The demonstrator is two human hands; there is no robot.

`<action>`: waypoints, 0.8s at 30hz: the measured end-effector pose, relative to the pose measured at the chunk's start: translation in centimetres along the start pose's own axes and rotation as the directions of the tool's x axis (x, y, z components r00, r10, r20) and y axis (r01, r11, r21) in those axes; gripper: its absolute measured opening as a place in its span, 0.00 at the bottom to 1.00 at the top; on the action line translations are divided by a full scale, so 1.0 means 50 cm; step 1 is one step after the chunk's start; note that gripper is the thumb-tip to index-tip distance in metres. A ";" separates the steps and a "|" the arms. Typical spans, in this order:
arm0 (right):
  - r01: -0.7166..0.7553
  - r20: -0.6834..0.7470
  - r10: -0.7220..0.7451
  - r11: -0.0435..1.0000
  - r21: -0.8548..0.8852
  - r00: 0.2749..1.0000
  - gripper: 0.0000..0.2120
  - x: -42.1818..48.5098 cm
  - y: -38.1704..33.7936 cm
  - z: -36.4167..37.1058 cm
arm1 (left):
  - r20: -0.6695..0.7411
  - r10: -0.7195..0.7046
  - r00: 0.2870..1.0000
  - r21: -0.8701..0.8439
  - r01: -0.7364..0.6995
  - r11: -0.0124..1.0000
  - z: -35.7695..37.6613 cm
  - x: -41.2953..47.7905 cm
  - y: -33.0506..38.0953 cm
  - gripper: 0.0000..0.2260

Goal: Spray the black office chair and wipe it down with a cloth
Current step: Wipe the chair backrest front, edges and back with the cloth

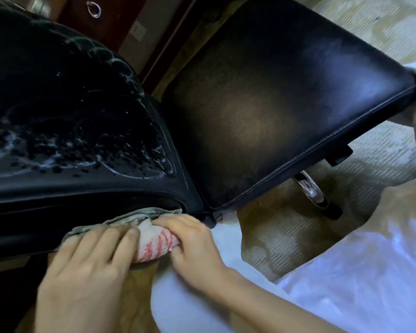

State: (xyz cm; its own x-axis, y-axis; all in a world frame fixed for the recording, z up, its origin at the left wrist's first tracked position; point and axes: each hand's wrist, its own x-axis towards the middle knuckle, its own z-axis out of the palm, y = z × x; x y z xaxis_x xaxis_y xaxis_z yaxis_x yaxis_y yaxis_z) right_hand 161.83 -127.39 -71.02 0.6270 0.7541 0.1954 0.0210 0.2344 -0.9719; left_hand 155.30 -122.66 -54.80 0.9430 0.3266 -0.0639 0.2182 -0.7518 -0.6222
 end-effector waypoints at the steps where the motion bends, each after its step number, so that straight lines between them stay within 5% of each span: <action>1: -0.006 0.007 0.006 1.000 -0.010 1.000 0.27 0.003 0.011 -0.005 | -0.012 0.023 1.000 0.016 -0.023 1.000 0.010 -0.001 0.011 0.15; 9: -0.213 0.113 0.231 0.964 -0.157 0.966 0.26 -0.023 0.172 -0.057 | 0.212 0.189 0.959 -0.007 -0.192 0.981 0.169 0.041 0.130 0.15; 14: -0.299 0.241 0.395 0.887 -0.352 0.887 0.13 -0.023 0.247 -0.081 | 0.366 0.309 0.878 -0.050 -0.313 0.948 0.255 0.079 0.181 0.09; 18: -0.291 0.266 0.449 0.833 -0.471 0.853 0.11 -0.015 0.254 -0.091 | 0.524 0.357 0.773 -0.103 -0.358 0.928 0.282 0.082 0.196 0.13; 21: -0.231 0.315 0.402 0.856 -0.463 0.860 0.07 -0.002 0.224 -0.094 | 0.415 0.368 0.832 -0.177 -0.323 0.930 0.239 0.081 0.178 0.06; 24: -0.195 0.296 0.318 0.905 -0.378 0.901 0.09 -0.007 0.161 -0.085 | 0.297 0.310 0.903 -0.185 -0.264 0.947 0.171 0.065 0.135 0.15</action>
State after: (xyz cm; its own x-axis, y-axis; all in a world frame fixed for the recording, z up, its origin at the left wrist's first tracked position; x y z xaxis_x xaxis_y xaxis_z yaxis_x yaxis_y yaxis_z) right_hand 165.08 -128.35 -79.47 0.3406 0.9355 -0.0940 0.1911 -0.1668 -0.9673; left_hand 157.68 -121.80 -65.87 0.8450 0.2318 -0.4820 0.0038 -0.9038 -0.4280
